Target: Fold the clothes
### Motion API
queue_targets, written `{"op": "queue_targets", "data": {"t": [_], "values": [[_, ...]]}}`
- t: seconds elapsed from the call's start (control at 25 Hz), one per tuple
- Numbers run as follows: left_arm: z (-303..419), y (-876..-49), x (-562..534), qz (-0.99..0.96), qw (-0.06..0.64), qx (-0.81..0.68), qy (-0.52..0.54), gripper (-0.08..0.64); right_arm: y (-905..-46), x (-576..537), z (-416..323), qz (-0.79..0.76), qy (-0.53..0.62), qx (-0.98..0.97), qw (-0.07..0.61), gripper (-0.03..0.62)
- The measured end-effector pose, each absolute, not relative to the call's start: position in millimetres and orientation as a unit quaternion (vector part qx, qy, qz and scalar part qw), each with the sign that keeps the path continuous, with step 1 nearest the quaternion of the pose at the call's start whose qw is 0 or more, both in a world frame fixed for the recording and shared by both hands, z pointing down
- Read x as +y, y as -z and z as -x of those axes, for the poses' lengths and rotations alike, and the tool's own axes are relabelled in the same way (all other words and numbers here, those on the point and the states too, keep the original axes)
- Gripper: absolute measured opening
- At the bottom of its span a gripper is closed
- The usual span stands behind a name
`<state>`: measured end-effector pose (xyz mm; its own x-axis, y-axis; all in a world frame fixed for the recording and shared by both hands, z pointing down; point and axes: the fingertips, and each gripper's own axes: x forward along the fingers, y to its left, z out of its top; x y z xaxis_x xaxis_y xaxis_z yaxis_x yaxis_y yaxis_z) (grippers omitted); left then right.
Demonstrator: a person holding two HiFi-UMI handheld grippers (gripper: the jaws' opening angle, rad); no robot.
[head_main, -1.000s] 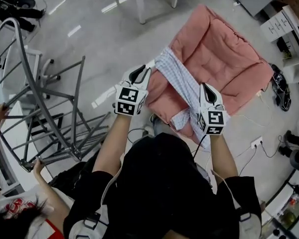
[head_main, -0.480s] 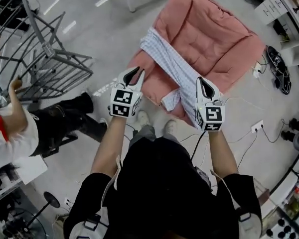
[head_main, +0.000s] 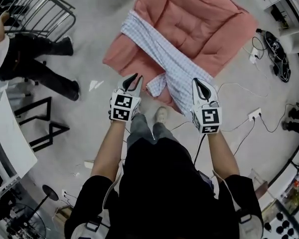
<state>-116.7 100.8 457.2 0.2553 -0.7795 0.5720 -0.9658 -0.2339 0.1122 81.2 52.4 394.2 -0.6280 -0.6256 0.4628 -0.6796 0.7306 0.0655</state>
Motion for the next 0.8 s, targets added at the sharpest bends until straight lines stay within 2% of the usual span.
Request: {"op": "queue_targets", "data": {"t": [0.8], "values": [[83,-753,121,-0.723,0.370,-0.491,-0.314,0.097,-548,79,-110,-0.353,-0.135,-0.883,0.280,0.005]]}}
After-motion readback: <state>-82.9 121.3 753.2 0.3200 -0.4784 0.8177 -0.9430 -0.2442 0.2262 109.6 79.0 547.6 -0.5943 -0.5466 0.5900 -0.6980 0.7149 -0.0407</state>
